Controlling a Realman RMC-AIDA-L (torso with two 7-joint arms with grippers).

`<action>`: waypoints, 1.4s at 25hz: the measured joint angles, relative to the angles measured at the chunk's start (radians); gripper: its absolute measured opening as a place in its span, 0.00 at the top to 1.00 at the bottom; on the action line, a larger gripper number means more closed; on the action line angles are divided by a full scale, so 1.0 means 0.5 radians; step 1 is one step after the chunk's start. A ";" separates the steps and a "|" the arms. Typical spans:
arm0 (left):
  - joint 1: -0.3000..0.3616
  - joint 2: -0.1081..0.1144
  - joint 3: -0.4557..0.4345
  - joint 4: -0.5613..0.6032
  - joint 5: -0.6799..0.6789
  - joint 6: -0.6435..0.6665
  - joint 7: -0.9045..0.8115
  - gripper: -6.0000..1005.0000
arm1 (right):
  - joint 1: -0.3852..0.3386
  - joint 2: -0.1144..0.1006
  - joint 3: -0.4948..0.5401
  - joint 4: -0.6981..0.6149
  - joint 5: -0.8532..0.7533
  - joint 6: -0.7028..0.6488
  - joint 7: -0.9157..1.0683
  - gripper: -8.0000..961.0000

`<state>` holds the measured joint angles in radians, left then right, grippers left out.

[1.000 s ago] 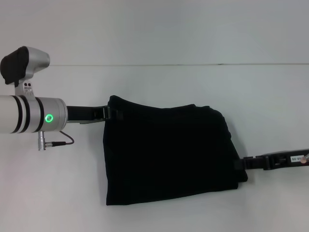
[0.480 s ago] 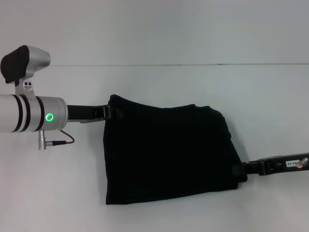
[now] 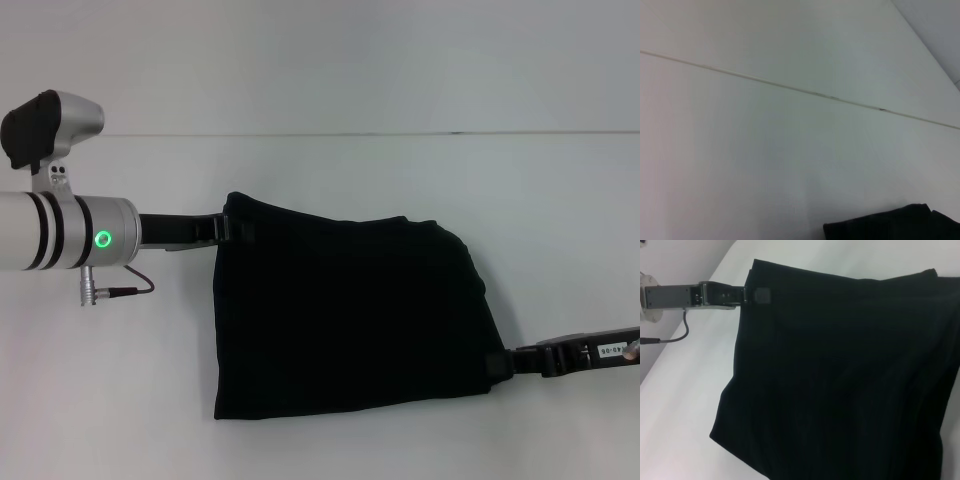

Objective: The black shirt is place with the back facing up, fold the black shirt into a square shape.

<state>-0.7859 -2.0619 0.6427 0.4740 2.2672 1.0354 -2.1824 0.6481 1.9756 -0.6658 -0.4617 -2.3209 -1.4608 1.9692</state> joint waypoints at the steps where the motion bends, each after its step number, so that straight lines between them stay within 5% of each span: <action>1: 0.000 0.000 0.000 0.000 0.000 0.000 0.000 0.86 | -0.001 -0.003 0.000 0.000 0.000 -0.005 0.006 0.93; 25: 0.005 0.004 0.002 0.017 0.022 0.015 -0.025 0.83 | -0.041 -0.027 0.035 -0.026 -0.076 0.038 0.146 0.93; 31: 0.004 0.005 0.014 0.019 0.023 0.016 -0.022 0.83 | -0.092 -0.070 0.286 -0.126 -0.069 -0.031 0.132 0.80; 35: 0.002 0.010 0.012 0.019 0.024 0.000 -0.022 0.82 | -0.111 -0.061 0.447 -0.297 -0.021 -0.135 0.103 0.71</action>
<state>-0.7847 -2.0568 0.6489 0.4835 2.2792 1.0355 -2.1933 0.5928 1.9451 -0.4422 -0.6102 -2.3314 -1.5282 2.0207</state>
